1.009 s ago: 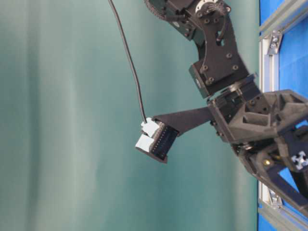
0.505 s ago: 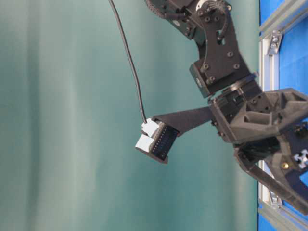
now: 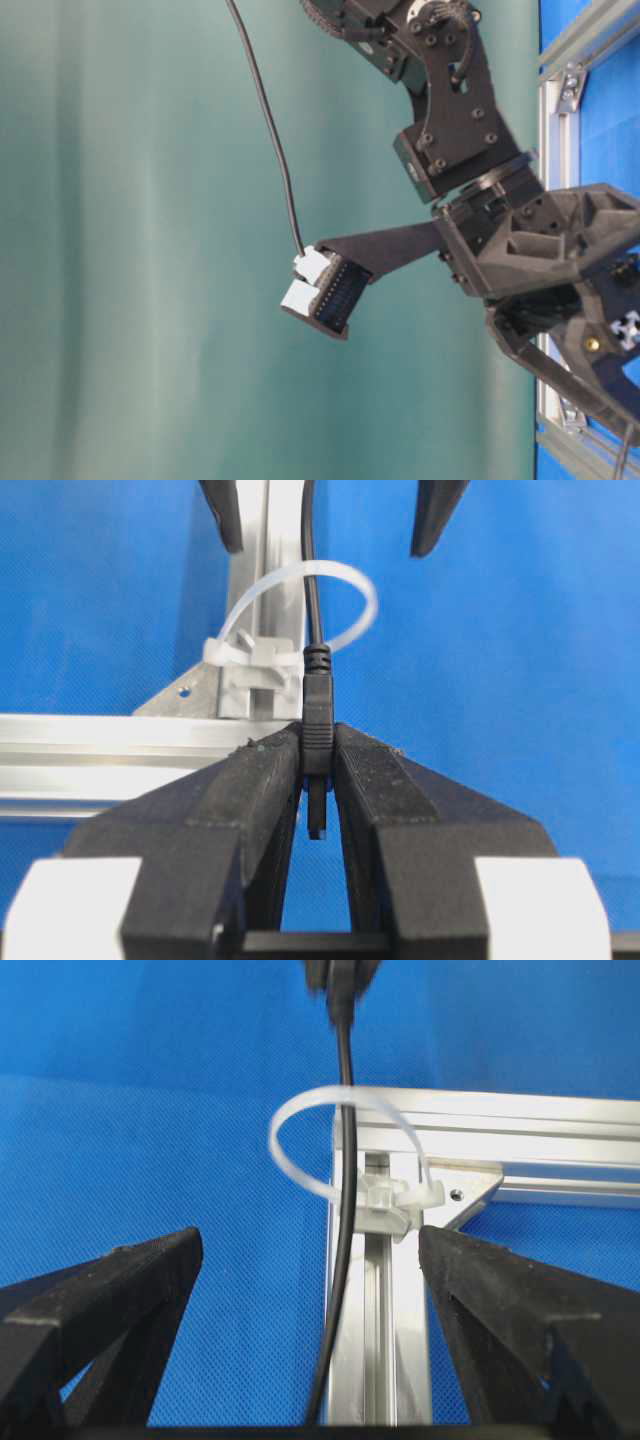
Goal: Insert the wire through the string loop located on the left side.
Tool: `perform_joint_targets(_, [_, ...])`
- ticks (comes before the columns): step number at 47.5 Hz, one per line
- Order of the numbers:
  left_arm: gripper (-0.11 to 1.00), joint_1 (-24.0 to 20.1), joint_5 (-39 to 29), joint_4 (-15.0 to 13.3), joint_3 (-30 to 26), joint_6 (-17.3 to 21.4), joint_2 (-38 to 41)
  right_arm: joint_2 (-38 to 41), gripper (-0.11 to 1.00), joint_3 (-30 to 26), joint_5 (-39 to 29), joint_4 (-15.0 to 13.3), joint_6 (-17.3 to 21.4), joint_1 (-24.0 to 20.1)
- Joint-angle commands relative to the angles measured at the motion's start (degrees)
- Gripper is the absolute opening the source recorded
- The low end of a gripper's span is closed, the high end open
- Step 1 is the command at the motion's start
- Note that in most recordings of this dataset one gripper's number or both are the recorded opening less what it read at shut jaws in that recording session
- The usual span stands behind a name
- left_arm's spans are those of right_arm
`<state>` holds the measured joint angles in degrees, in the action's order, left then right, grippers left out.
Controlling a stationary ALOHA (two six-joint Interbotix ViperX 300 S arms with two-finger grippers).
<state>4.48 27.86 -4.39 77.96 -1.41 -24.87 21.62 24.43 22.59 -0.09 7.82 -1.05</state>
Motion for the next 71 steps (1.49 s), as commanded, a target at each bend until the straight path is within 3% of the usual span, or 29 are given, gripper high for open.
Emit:
perform_joint_targets(1, [0.08,0.18,-1.67,0.00,1.67,-0.88,-6.86,-1.23,0.97,-1.14,0.35,0.18,0.09,-0.18])
perform_joint_targets(15, [0.08,0.18,-13.89,0.09,3.25,-2.72,-25.84,-1.23,0.97,-1.41,0.35,0.18,0.09,-0.18])
perform_joint_targets(31, [0.08,-0.97,-37.09,0.70,-2.02,-2.02,-46.93,-1.23,0.97,-1.58,0.44,0.18,0.09,-0.18])
perform_joint_targets(36, [0.08,-2.64,-41.31,0.70,-2.90,-2.02,-49.04,-1.23,0.97,-1.58,0.53,0.18,0.09,-0.18])
perform_joint_targets(56, [0.08,-3.60,-41.13,0.70,-2.46,-1.14,-48.34,-1.23,0.97,-1.58,0.53,0.18,0.09,-0.18])
perform_joint_targets(71, [0.09,-3.60,-41.75,0.62,-2.46,-2.64,-48.43,-1.23,0.97,-1.58,0.53,0.18,0.09,-0.18])
